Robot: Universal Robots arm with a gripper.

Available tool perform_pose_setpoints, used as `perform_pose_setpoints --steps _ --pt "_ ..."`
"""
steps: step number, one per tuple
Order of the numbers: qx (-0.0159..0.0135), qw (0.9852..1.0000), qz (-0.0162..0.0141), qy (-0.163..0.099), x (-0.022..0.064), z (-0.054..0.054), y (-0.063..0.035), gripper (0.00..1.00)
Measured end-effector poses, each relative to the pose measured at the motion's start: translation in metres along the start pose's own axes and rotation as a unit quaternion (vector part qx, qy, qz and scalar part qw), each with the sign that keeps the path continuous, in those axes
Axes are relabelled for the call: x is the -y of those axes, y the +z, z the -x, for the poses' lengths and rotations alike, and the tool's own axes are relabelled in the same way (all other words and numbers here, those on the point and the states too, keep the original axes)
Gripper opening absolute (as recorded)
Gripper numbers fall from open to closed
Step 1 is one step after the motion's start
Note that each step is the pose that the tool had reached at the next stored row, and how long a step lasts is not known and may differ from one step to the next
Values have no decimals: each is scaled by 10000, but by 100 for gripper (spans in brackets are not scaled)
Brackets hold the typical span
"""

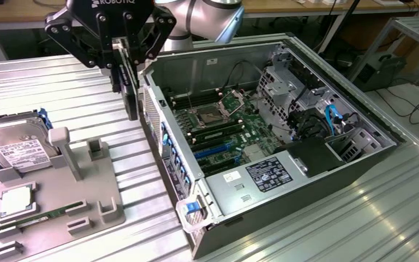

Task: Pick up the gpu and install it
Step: 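Pick up the gpu and move the gpu toward the slot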

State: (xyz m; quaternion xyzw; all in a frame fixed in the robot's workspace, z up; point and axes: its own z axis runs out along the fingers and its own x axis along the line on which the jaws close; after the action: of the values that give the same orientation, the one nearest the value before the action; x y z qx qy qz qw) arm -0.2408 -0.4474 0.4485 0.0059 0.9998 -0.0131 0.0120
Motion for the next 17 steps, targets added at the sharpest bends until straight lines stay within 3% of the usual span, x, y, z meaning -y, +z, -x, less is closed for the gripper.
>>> perform_pose_setpoints --steps 17 --pt "0 10000 0 0 -4 303 7 28"
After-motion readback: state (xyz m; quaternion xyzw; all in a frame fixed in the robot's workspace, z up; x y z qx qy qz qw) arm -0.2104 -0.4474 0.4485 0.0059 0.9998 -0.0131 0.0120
